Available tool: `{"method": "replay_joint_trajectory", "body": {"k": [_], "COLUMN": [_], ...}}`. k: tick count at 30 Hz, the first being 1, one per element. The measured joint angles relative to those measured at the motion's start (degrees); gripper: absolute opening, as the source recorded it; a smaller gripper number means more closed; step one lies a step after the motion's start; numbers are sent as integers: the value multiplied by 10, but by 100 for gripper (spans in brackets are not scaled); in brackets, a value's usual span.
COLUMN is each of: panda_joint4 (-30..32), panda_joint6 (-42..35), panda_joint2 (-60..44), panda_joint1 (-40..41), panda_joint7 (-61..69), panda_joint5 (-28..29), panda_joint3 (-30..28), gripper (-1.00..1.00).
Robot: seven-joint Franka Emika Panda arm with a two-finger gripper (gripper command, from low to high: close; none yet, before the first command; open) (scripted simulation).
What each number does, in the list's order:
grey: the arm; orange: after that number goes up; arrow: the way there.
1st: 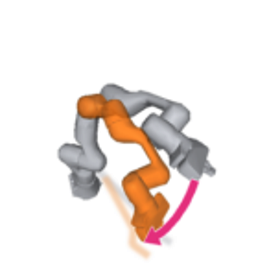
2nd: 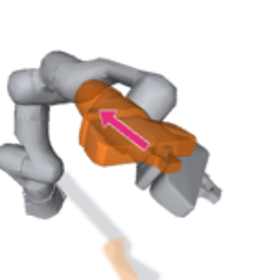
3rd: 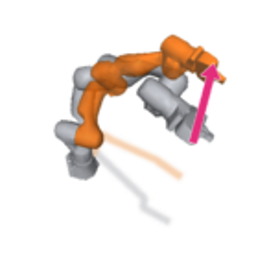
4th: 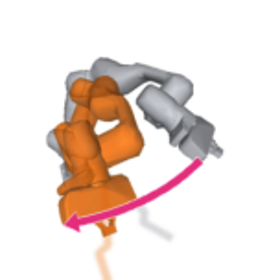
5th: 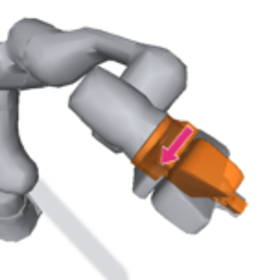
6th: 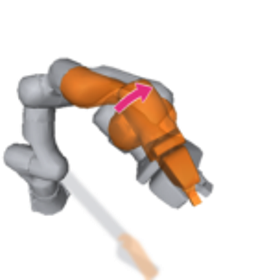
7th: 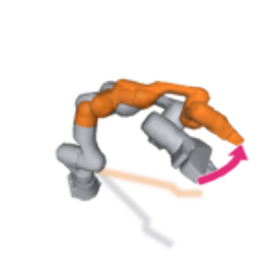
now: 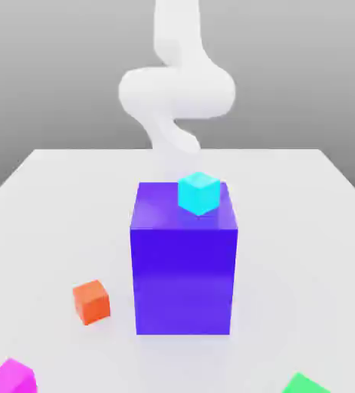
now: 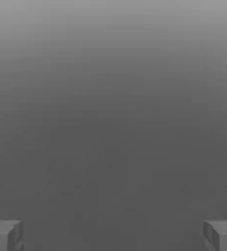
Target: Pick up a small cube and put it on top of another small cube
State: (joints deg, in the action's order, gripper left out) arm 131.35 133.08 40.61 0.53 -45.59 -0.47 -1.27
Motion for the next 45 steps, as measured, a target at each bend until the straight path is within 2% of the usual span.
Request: {"method": "replay_joint_trajectory", "body": {"k": [18, 30, 34, 35, 41, 45], "panda_joint4": [-31, -51, -68, -72, -74, -61], "panda_joint6": [94, 156, 209, 222, 228, 186], "panda_joint2": [-377, -627, -710, -728, -736, -681], "panda_joint1": [45, 110, 131, 136, 138, 125], "panda_joint7": [37, 62, 79, 84, 86, 71], "panda_joint5": [-59, -99, -124, -130, -133, -113], "panda_joint3": [-95, -117, -99, -93, -90, -108], "gripper": [0, 0, 0, -100, -100, -100]}}
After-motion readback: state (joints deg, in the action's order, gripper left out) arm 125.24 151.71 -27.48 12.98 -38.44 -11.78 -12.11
